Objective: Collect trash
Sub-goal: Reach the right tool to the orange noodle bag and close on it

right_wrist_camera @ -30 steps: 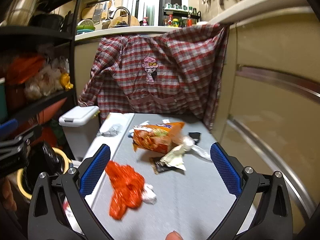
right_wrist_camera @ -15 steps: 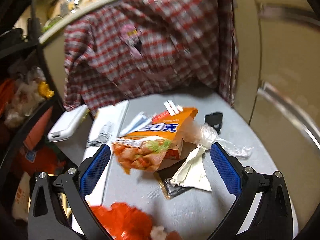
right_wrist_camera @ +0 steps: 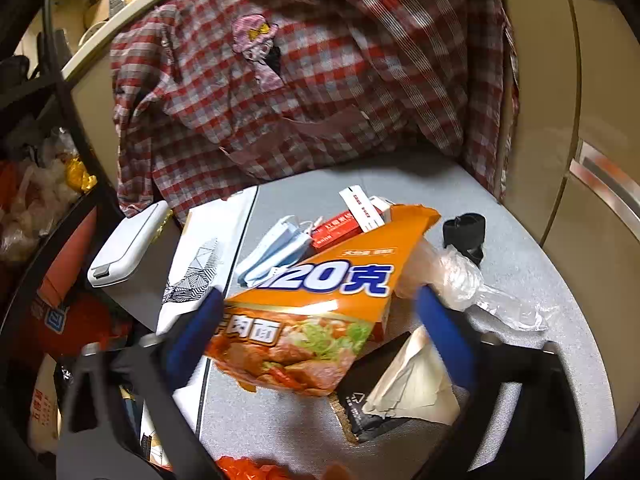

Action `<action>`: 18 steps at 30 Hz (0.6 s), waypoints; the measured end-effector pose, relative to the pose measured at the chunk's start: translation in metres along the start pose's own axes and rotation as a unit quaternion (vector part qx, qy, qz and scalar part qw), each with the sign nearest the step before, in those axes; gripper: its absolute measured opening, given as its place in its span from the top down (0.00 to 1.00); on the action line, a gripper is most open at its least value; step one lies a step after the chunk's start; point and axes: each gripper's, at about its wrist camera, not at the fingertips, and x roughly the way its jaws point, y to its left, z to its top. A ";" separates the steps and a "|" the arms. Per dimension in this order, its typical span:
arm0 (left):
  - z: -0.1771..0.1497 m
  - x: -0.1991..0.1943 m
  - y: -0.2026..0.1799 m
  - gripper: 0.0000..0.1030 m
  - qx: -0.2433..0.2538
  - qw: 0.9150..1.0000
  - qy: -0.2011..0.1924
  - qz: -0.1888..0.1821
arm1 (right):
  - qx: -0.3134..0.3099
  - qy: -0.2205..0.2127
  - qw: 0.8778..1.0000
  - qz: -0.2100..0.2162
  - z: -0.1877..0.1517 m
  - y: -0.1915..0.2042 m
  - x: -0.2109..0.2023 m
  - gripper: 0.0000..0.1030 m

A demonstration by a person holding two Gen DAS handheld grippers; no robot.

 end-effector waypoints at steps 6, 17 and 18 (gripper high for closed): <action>-0.001 -0.002 -0.003 0.08 0.002 1.000 -0.004 -0.007 | -0.034 0.003 0.999 0.004 -0.002 0.010 -0.009 0.96; -0.003 -0.004 -0.016 0.08 0.008 0.999 0.000 -0.039 | -0.053 -0.070 0.996 0.014 0.008 0.013 -0.093 1.00; -0.004 -0.003 -0.019 0.08 0.008 0.999 0.005 -0.046 | -0.056 -0.079 0.995 0.009 0.009 0.013 -0.103 1.00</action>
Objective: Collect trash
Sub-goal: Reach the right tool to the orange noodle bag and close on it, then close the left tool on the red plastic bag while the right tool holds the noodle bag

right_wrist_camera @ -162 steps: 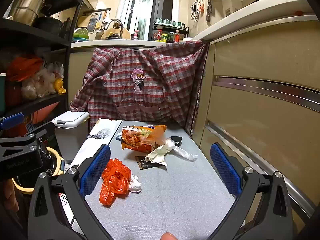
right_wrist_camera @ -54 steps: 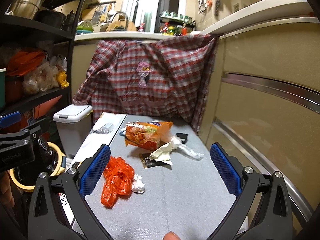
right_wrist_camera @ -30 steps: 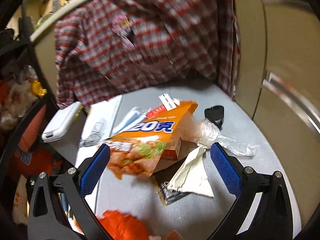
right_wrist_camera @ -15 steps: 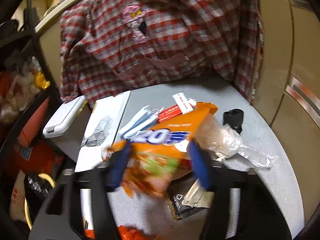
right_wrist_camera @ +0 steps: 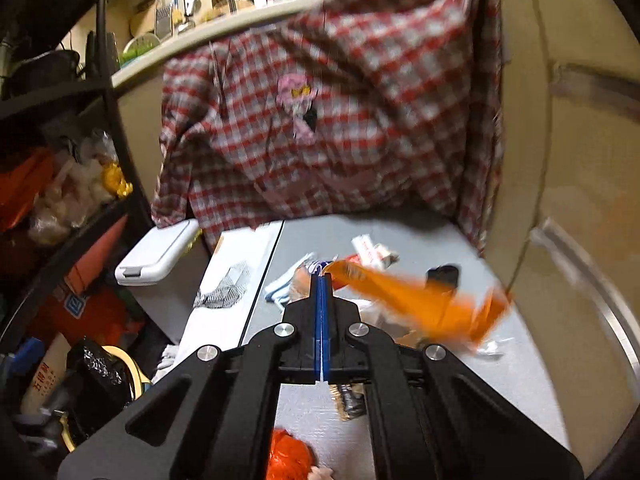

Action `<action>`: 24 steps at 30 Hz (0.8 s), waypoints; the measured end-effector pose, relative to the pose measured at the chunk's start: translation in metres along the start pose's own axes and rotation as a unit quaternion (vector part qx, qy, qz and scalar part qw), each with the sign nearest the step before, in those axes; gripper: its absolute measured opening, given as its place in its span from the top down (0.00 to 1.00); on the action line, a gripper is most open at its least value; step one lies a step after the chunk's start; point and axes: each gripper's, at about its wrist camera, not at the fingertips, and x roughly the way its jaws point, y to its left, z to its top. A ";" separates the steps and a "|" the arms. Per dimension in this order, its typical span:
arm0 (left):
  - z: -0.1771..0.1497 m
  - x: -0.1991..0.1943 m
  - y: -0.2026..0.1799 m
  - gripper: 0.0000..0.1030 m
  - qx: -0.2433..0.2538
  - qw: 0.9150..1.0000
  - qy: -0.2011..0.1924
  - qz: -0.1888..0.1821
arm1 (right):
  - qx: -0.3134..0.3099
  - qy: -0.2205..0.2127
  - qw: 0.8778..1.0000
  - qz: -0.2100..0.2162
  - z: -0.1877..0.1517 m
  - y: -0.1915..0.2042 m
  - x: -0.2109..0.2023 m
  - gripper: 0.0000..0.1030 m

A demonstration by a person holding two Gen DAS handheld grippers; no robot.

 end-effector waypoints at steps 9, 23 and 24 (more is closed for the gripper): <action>-0.015 0.011 -0.035 0.08 0.011 0.997 0.021 -0.070 | 0.001 -0.015 0.999 -0.033 -0.016 -0.022 -0.060 1.00; -0.038 0.058 -0.073 0.31 -0.012 0.986 0.115 -0.119 | -0.009 0.001 0.999 -0.048 -0.036 -0.035 -0.067 1.00; -0.040 0.060 -0.073 0.39 -0.012 0.985 0.119 -0.121 | -0.009 0.005 0.999 -0.051 -0.037 -0.036 -0.065 1.00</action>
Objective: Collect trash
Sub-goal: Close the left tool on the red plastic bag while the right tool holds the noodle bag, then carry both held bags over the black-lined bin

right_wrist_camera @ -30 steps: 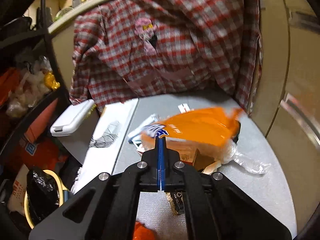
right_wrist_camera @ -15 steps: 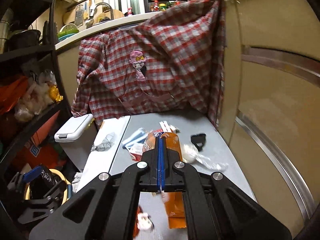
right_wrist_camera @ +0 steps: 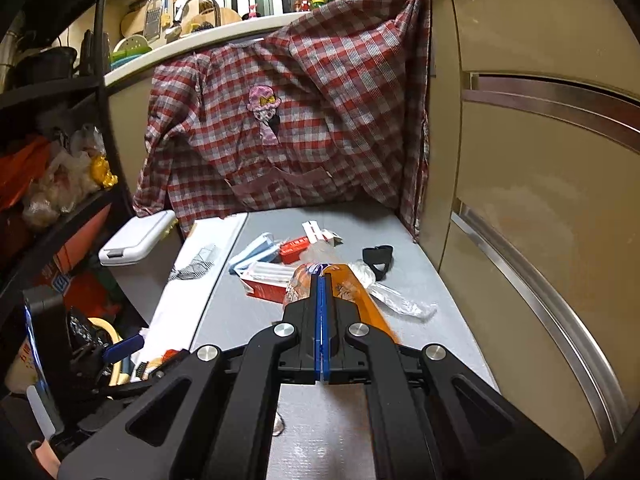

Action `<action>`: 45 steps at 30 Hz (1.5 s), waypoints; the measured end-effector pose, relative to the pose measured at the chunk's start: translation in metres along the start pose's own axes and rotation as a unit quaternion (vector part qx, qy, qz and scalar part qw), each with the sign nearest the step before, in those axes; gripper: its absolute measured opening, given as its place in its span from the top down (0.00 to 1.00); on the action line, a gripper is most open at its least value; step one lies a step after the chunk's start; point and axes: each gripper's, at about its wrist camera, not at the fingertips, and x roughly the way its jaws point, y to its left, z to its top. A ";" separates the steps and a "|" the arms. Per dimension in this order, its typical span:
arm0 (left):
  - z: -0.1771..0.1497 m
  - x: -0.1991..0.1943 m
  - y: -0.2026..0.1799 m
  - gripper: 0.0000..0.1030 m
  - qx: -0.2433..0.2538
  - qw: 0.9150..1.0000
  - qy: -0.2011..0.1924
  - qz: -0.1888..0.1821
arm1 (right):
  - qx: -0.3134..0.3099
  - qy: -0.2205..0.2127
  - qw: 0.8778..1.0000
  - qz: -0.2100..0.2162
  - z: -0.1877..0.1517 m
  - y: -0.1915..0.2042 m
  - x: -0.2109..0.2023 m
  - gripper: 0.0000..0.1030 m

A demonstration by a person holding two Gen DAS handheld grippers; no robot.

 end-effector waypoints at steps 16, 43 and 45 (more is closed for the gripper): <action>0.011 -0.028 -0.001 0.89 0.016 0.999 -0.024 -0.027 | -0.014 0.000 1.000 -0.008 -0.003 0.003 -0.001 1.00; 0.033 -0.193 0.118 0.89 -0.037 0.982 -0.161 0.089 | -0.051 -0.045 0.991 0.115 0.025 0.108 -0.046 1.00; 0.033 -0.198 0.132 0.89 -0.047 0.980 -0.162 0.105 | -0.060 -0.039 0.989 0.131 0.023 0.127 -0.045 1.00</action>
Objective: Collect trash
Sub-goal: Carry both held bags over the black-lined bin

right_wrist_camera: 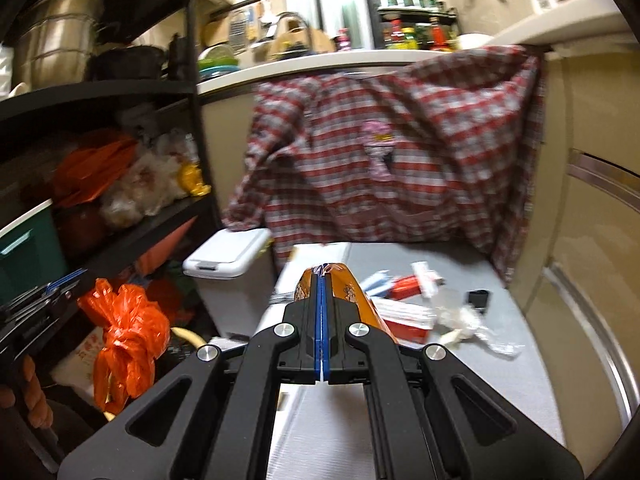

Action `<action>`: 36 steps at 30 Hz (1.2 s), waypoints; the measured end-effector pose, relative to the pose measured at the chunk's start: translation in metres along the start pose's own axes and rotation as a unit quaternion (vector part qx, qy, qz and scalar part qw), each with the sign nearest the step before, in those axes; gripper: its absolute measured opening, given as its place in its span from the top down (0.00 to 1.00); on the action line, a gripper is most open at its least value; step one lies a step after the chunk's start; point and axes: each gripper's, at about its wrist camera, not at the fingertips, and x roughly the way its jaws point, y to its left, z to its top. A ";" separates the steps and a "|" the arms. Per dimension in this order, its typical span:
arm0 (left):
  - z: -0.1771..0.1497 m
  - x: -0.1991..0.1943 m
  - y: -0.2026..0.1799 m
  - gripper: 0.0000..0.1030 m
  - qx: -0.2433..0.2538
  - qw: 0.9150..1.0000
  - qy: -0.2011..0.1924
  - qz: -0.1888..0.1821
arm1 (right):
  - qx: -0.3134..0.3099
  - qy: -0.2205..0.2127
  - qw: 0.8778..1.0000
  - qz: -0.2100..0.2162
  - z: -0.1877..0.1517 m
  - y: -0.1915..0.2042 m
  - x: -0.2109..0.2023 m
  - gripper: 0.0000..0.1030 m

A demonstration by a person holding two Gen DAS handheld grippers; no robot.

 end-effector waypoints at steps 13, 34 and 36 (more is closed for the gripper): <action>-0.014 0.002 0.085 0.89 -0.050 0.994 0.020 0.094 | -0.071 0.045 0.989 0.122 -0.018 0.137 0.048 1.00; -0.030 0.033 0.136 0.85 -0.062 0.983 0.075 0.156 | -0.108 0.109 0.968 0.196 -0.052 0.226 0.095 1.00; -0.030 0.033 0.139 0.55 -0.065 0.980 0.075 0.175 | -0.109 0.116 0.967 0.201 -0.055 0.229 0.099 0.98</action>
